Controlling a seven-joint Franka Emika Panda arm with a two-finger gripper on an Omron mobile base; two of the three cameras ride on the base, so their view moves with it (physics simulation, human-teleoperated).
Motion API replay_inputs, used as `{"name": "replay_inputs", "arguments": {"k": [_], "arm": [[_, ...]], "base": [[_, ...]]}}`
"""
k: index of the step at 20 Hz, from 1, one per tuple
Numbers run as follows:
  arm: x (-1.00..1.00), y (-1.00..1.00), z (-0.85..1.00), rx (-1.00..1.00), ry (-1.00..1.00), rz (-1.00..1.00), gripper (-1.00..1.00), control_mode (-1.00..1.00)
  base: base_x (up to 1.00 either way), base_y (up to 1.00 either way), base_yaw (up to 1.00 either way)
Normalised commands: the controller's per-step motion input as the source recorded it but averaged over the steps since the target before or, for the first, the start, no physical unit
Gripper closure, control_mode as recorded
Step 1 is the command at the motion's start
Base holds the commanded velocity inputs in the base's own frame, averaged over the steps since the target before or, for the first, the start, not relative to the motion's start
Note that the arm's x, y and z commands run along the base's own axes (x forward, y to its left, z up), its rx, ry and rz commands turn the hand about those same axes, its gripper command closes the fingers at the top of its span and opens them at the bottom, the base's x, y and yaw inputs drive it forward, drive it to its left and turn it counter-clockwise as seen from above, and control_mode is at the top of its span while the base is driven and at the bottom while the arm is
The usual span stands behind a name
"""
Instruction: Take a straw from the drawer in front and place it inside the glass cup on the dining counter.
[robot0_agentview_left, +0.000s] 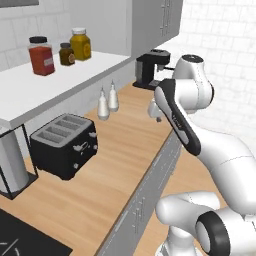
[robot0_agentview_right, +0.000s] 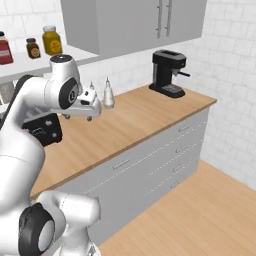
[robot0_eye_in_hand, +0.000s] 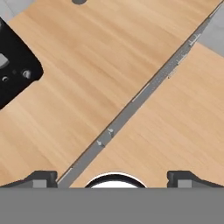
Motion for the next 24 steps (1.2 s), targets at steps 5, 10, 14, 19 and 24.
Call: {"name": "replay_inputs", "arguments": {"k": [5, 10, 14, 19, 24], "arm": [[-0.05, 0.00, -0.30, 0.05, 0.00, -0.03, -1.00, -1.00], [-0.07, -0.63, -0.88, 0.34, -0.07, -0.03, -1.00, -1.00], [0.00, -1.00, -1.00, 0.60, -0.01, 0.00, -1.00, -1.00], [0.07, -0.88, -1.00, 0.69, 0.03, 0.00, -1.00, -1.00], [0.11, -0.57, -0.94, 0.66, 0.01, 0.00, -1.00, -1.00]], "base": [[0.00, 0.01, -0.04], [0.00, 0.00, 0.00], [0.00, 0.00, 0.00], [0.00, 0.00, 0.00], [0.00, 0.00, 0.00]]}}
